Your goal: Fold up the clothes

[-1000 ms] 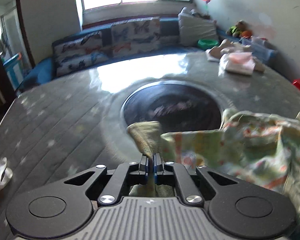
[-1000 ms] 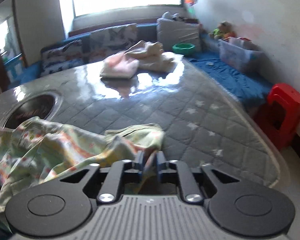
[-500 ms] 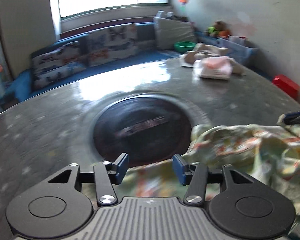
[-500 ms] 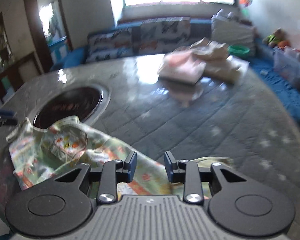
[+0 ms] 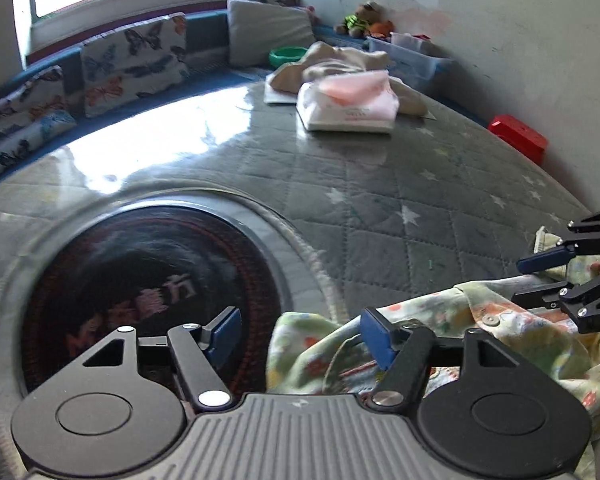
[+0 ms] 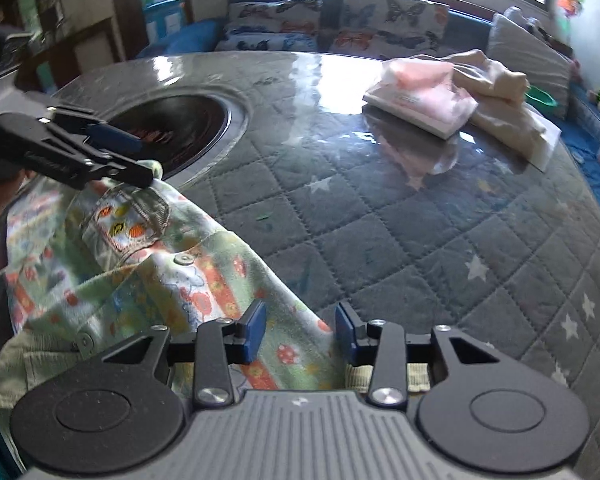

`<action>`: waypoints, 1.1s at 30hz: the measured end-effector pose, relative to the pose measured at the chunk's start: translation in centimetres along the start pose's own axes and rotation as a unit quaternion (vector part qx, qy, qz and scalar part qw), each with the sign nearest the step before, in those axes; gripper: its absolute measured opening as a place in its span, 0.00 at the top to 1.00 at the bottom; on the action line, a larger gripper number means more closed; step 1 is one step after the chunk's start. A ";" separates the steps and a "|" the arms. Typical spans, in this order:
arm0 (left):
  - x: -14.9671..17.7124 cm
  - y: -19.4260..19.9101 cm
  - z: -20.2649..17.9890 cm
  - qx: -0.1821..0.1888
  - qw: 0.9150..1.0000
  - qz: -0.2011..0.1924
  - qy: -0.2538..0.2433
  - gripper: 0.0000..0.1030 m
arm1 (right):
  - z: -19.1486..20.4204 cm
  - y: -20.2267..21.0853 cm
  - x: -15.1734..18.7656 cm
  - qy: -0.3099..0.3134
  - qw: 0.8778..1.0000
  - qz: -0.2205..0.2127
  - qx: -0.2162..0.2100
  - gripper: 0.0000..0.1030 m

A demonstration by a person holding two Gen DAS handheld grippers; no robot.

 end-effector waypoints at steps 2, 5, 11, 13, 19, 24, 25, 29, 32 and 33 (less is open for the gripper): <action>0.2 -0.2 -0.3 0.018 1.000 0.002 -0.003 0.59 | 0.1 -0.1 -0.1 0.005 1.000 0.007 -0.008 0.62; 0.4 0.0 -0.8 0.024 1.000 -0.004 -0.018 0.81 | 0.5 -0.1 -0.2 0.020 1.000 0.015 -0.018 0.71; 0.5 1.3 -0.8 0.025 0.999 -0.029 -0.011 0.92 | 1.5 -0.1 -0.8 0.041 0.999 0.003 -0.005 0.93; 0.4 2.3 -0.9 0.024 0.999 -0.042 -0.011 0.92 | 1.8 0.2 -1.1 0.041 0.999 -0.013 0.010 0.96; 0.6 7.5 -1.7 0.038 0.994 -0.102 -0.028 0.93 | 2.6 4.2 -2.0 0.033 0.994 -0.100 0.024 0.97; 4.3 12.7 -3.3 0.054 0.986 -0.137 -0.078 0.93 | 5.1 9.2 -0.1 0.076 0.985 -0.156 0.011 0.98; 5.4 13.2 -3.6 0.059 0.986 -0.134 -0.085 0.93 | 5.9 9.7 0.8 0.088 0.985 -0.151 0.003 0.98; 9.9 13.5 -4.7 0.074 0.987 -0.089 -0.110 0.93 | 8.7 9.3 4.7 0.132 0.985 -0.100 -0.039 0.98; 12.1 12.3 -4.6 0.078 0.991 -0.046 -0.101 0.93 | 9.4 8.3 6.3 0.130 0.987 -0.063 -0.070 0.97; 12.5 11.9 -4.5 0.073 0.992 -0.036 -0.100 0.93 | 9.1 8.3 6.2 0.120 0.988 -0.059 -0.078 0.96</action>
Point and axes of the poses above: each gripper's, at about its wrist camera, not at the fingertips, and y roughly against the way its jaws point, z to its left, x to its underside, the point moved 6 cm from there along -y, roughly the way its jaws point, and after that the axes turned 6 degrees about x, right-handed, at the moved point
